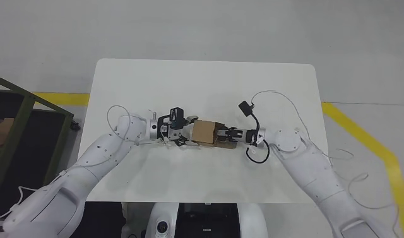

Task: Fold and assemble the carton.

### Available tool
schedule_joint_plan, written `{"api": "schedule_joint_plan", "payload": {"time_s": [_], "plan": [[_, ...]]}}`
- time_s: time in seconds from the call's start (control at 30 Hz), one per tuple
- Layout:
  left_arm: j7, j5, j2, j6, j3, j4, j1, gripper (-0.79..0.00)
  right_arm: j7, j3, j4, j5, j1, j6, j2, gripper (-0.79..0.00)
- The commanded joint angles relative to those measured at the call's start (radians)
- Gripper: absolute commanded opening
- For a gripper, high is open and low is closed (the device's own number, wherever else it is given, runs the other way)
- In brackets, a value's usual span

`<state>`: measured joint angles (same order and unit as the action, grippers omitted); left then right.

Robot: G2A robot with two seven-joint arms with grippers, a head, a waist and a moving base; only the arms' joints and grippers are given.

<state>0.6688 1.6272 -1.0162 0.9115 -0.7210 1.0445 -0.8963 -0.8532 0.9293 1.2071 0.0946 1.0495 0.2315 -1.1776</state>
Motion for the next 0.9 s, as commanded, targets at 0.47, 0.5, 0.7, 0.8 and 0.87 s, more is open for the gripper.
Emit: {"api": "schedule_joint_plan", "payload": {"time_s": [0.47,0.5,0.7,0.8,0.87], "plan": [[0.001,0.002,-0.001,0.001,-0.009,0.000,-0.004,-0.139,-0.035,0.101,0.202,-0.054,0.147,-0.100,0.047,-0.785],[0.001,0.003,-0.001,0.001,-0.009,0.000,-0.004,-0.139,-0.031,0.093,0.195,-0.050,0.142,-0.102,0.044,-0.785],[0.000,0.007,-0.001,0.003,-0.012,0.004,-0.006,-0.142,-0.006,0.048,0.132,-0.019,0.098,-0.090,0.025,-0.785],[0.001,0.008,-0.001,0.005,-0.014,0.005,-0.007,-0.145,0.002,0.031,0.098,-0.003,0.075,-0.064,0.016,-0.785],[0.000,0.008,-0.001,0.005,-0.013,0.006,-0.009,-0.145,-0.005,0.015,0.072,0.009,0.058,-0.041,0.009,-0.785]]}}
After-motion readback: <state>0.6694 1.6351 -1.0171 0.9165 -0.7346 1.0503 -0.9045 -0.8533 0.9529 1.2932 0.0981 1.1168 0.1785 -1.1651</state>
